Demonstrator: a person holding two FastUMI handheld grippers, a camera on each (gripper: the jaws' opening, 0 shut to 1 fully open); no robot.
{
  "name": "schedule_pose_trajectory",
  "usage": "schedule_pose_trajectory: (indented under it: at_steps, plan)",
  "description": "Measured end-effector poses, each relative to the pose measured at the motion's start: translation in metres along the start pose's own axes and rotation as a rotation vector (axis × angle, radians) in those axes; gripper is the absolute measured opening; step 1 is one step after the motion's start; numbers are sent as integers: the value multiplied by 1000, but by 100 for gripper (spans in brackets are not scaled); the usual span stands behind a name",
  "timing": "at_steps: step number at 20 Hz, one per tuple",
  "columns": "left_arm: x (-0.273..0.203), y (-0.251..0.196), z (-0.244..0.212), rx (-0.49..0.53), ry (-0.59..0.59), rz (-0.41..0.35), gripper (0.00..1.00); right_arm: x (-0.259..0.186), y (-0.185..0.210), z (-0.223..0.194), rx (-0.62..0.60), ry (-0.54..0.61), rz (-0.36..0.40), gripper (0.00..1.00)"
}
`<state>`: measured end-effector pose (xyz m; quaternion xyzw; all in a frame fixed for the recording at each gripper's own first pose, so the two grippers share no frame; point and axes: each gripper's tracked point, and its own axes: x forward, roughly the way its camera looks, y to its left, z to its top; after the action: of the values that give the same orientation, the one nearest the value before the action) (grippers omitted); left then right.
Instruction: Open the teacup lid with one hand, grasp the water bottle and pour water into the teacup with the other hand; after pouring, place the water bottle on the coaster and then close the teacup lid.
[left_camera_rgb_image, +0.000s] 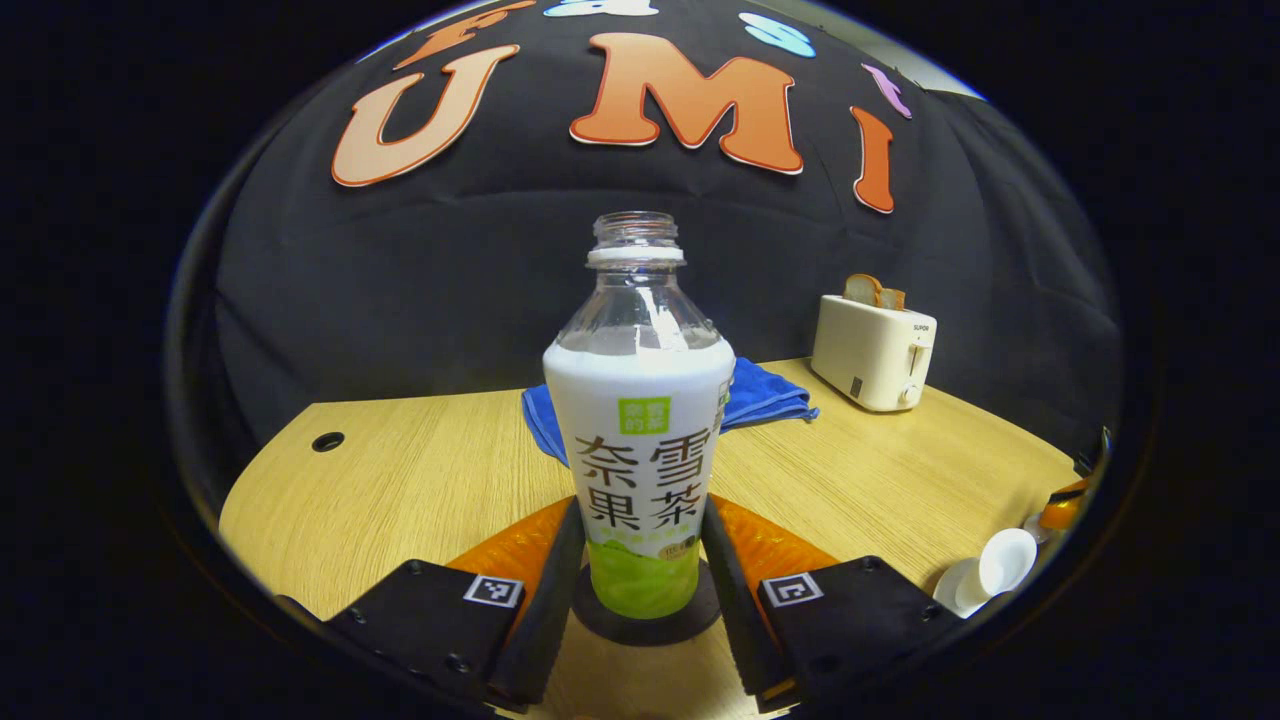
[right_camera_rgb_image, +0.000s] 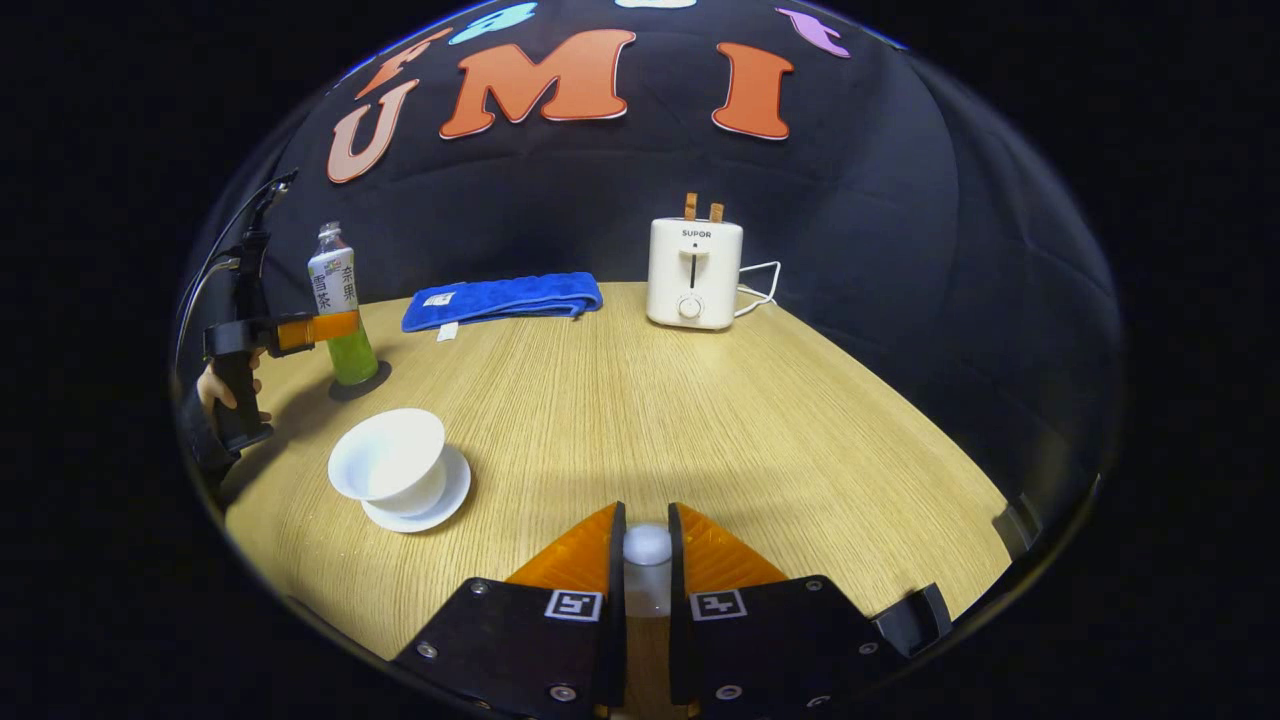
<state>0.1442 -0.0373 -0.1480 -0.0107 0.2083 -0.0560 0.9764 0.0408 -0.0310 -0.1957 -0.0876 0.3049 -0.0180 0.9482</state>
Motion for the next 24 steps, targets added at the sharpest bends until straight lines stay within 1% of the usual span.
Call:
schedule_pose_trajectory:
  at_steps: [1,4,5,7,8,9,10,11,14,15,16,17,18,19,20,21,22,24]
  plan:
    - [-1,1,0,5,2,1,72,0,0,0,3,-2,1,18]
    - [-1,3,-1,32,6,4,73,-1,0,0,2,-5,2,18]
    - [-2,4,0,39,4,8,71,-1,-1,0,1,-6,1,18]
    - [-2,5,-1,45,5,14,71,-1,-2,0,7,-8,-2,18]
    - [-2,5,-1,44,6,13,74,-2,-3,0,10,-10,-3,18]
    - [-3,5,0,44,7,16,71,-3,-4,1,11,-12,-5,18]
    - [-2,5,-2,48,11,16,77,-4,-4,1,13,-13,-5,18]
    - [-3,5,-4,52,18,14,80,-6,-5,3,15,-16,-6,18]
    - [-8,5,-5,65,19,12,84,-12,-2,12,3,-40,-1,18]
    - [-11,6,-6,69,21,15,88,-14,0,16,-2,-51,3,17]
    - [-13,6,-7,68,19,16,99,-16,4,20,-6,-63,11,17]
    - [-16,4,-7,65,18,13,96,-20,8,24,-8,-75,20,17]
    - [-19,2,-9,68,20,9,100,-21,12,29,-12,-85,28,17]
    - [-24,4,-9,76,10,15,100,-24,18,32,-18,-94,38,17]
    - [-26,5,-8,79,-8,24,99,-26,24,37,-27,-103,51,22]
    - [-26,5,-6,75,-23,29,99,-28,31,42,-35,-113,64,17]
    - [-27,5,-4,69,-43,40,99,-31,38,49,-42,-125,77,17]
    - [-30,10,1,64,-95,94,99,-34,53,60,-51,-152,105,17]
